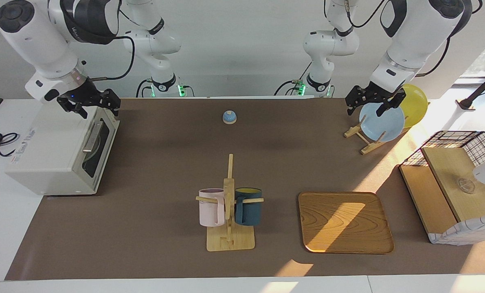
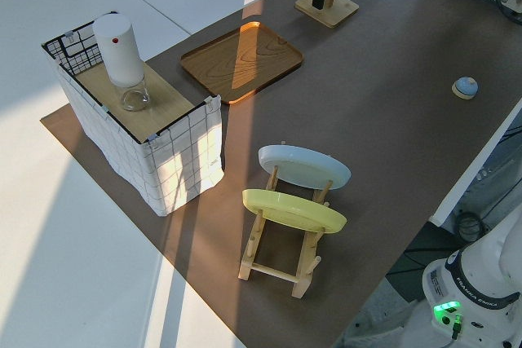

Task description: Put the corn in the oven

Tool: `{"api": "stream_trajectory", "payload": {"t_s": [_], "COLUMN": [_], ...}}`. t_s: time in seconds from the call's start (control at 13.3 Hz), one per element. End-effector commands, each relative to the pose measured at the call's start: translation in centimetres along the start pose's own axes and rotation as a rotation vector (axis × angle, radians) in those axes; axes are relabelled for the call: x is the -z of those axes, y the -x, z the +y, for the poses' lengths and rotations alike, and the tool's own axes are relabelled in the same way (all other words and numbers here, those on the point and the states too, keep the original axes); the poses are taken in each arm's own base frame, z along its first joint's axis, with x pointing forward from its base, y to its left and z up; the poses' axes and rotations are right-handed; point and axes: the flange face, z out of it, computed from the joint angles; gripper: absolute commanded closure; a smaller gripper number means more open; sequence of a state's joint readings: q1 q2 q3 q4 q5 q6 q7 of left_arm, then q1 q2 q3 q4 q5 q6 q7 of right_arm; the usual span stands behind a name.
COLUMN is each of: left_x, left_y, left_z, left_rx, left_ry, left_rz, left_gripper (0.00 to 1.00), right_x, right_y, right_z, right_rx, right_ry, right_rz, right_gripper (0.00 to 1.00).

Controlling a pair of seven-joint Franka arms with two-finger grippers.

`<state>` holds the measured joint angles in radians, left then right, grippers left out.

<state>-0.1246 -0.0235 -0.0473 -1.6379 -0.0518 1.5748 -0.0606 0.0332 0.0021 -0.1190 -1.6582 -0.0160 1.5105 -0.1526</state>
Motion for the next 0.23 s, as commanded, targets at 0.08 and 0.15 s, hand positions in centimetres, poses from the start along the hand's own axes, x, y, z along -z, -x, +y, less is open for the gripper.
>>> {"api": "stream_trajectory", "payload": {"t_s": [0.08,0.15], "left_x": [0.57,0.57], "left_y": [0.51,0.51], "left_z": [-0.27,-0.27], "left_rx": [-0.004,-0.004], "left_ry": [-0.020,-0.020], "left_rz": [0.006,0.006], "left_gripper": [0.00,0.00], "right_x": [0.59,0.52], "right_y": [-0.08,-0.08], "right_z": [0.22,0.22], "right_rx": [-0.019,-0.019], "right_ry": [-0.010,-0.011], "right_rz": [0.010,0.009], "right_gripper": [0.00,0.00]}}
